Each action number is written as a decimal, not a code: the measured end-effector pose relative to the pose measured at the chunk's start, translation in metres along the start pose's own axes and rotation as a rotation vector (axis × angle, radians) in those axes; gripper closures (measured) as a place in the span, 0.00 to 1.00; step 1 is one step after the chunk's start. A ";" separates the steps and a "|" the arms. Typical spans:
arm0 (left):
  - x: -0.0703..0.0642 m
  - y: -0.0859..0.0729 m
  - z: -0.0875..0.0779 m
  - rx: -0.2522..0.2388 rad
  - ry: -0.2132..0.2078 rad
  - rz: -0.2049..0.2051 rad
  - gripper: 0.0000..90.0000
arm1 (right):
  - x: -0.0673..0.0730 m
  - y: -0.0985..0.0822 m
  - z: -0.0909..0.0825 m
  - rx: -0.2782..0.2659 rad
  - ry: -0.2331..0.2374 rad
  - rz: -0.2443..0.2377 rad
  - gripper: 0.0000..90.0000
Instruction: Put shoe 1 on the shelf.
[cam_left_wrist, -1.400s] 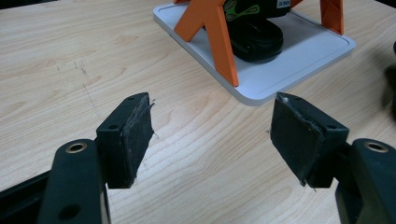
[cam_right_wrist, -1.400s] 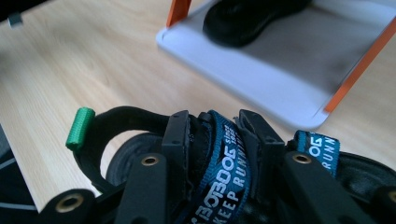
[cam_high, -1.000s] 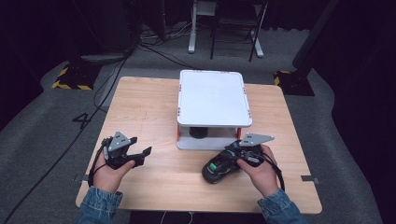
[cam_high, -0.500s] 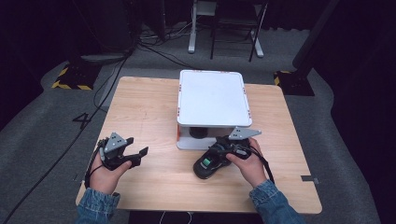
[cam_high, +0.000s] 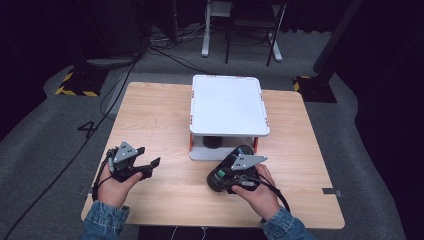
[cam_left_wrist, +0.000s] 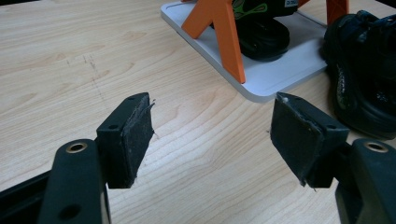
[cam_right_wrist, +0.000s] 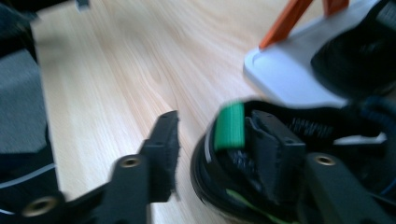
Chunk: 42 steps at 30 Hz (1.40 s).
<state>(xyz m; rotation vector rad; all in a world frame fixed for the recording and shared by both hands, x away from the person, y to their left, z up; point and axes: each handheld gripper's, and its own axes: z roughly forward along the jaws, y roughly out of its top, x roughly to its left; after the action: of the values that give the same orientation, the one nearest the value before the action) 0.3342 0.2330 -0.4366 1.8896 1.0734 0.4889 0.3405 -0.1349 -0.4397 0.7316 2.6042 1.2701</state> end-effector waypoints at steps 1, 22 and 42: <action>0.000 0.000 0.000 0.000 -0.001 0.001 0.34 | -0.001 -0.001 0.002 0.020 0.008 -0.012 0.76; -0.004 0.009 0.017 0.010 -0.036 0.020 0.34 | -0.020 -0.024 -0.079 0.128 -0.012 -0.046 0.93; -0.005 0.009 0.021 0.015 -0.045 0.019 0.33 | -0.002 -0.054 -0.040 -0.071 -0.215 0.267 0.23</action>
<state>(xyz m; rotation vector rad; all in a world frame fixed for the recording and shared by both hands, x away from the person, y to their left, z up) 0.3499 0.2158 -0.4393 1.9164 1.0329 0.4486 0.3094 -0.1920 -0.4563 1.1631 2.3374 1.2622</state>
